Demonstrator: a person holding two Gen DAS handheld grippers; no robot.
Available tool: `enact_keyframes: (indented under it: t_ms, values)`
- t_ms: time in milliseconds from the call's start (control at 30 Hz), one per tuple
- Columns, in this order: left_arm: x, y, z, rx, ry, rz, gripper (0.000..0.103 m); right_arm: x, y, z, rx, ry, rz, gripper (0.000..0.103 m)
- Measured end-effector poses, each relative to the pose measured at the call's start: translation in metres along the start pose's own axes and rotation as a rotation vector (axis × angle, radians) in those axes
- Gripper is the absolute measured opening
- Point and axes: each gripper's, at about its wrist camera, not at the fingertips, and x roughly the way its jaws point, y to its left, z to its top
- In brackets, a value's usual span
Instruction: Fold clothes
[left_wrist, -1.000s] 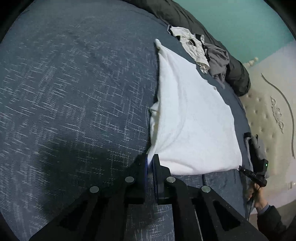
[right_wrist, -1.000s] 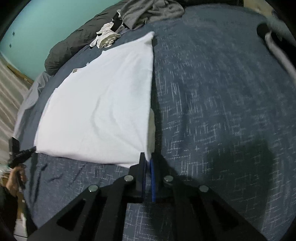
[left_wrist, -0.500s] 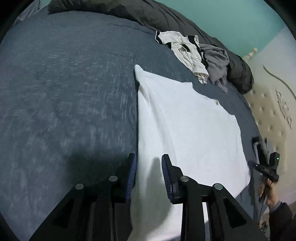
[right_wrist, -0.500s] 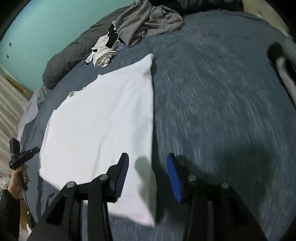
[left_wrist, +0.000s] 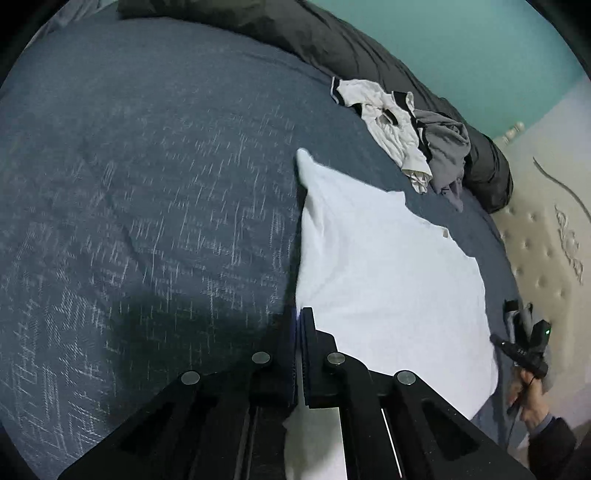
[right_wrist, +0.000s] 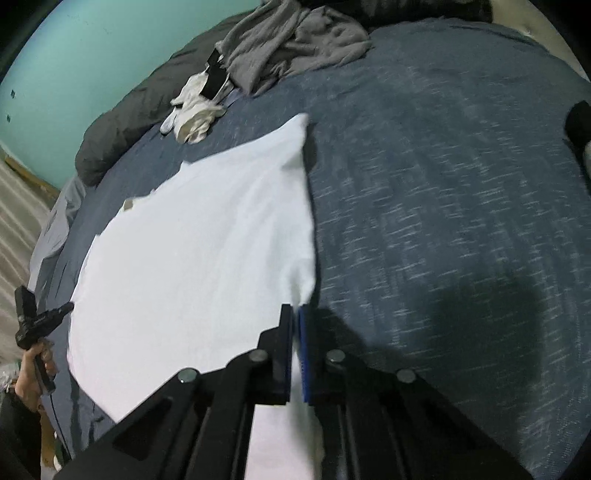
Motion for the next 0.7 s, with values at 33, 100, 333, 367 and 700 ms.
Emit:
enact_keyframes:
  t_ms: [33, 100, 333, 367, 700]
  values:
    - [0.002, -0.001, -0.001, 0.01, 0.009, 0.012, 0.002, 0.001, -0.003, -0.001, 0.007, 0.0, -0.007, 0.002]
    - [0.003, -0.001, -0.002, -0.004, 0.005, 0.012, 0.002, 0.003, -0.004, -0.002, 0.013, 0.006, -0.018, 0.002]
    - [0.004, 0.004, -0.001, -0.052, 0.017, 0.002, 0.005, 0.005, -0.007, 0.0, 0.035, 0.025, -0.008, 0.002]
    - [0.003, 0.003, 0.001, -0.047, 0.016, 0.003, 0.005, 0.004, -0.009, 0.001, 0.044, 0.027, -0.002, 0.003]
    - [0.014, -0.011, 0.044, 0.001, -0.046, -0.003, 0.033, 0.001, -0.008, 0.038, 0.062, -0.03, 0.025, 0.034]
